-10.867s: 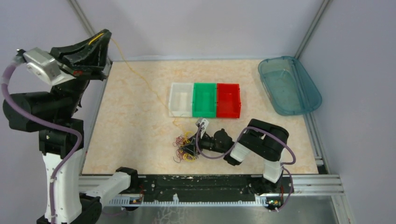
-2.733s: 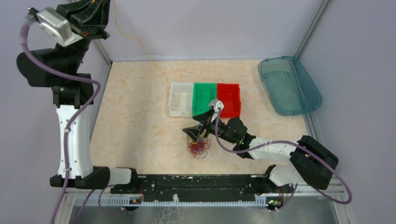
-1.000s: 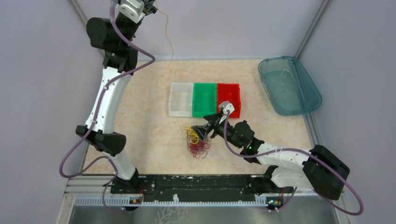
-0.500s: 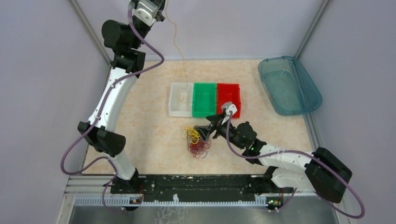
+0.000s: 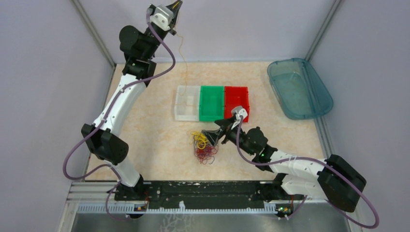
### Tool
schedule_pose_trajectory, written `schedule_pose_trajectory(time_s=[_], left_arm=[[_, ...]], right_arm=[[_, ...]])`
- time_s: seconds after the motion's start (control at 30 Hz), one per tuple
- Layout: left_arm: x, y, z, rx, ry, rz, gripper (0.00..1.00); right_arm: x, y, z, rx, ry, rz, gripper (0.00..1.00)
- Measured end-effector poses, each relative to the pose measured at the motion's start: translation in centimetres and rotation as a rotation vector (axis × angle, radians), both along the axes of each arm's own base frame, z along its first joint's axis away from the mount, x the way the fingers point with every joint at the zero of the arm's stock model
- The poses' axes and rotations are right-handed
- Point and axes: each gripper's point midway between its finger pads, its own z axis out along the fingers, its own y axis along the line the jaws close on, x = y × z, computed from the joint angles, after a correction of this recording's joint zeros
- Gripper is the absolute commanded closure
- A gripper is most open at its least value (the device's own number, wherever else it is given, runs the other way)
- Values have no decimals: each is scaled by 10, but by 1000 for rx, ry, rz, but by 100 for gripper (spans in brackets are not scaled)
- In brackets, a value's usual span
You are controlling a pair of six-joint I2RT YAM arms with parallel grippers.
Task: Untangle the cables
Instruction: Place the cable in the bin.
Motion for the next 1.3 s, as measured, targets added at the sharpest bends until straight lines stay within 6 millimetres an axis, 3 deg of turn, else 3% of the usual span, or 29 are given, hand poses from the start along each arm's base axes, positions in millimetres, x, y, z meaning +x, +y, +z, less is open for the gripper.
schedule_pose_trajectory(time_s=[0.1, 0.23, 0.53, 0.63, 0.83, 0.93, 1.07, 1.3], left_arm=[[11, -1, -25, 10, 96, 15, 99], [20, -3, -43, 13, 183, 27, 100], [26, -6, -41, -75, 319, -5, 100], [25, -7, -62, -86, 403, -11, 100], [16, 1, -155, -24, 605, 37, 100], [16, 5, -183, 9, 651, 71, 100], [17, 11, -201, 50, 671, 113, 100], [3, 25, -232, 161, 666, 171, 100]], right_arm=[[0, -2, 2, 5, -3, -4, 11], [2, -3, 2, 6, -3, -11, 11], [10, -10, 2, 10, 6, -53, 12], [14, -14, 4, 19, 7, -68, 12], [16, -18, 9, 32, 3, -80, 13], [16, -19, 8, 28, 6, -81, 13], [16, -20, 5, 19, 15, -83, 13], [15, -19, 3, 16, 26, -80, 13]])
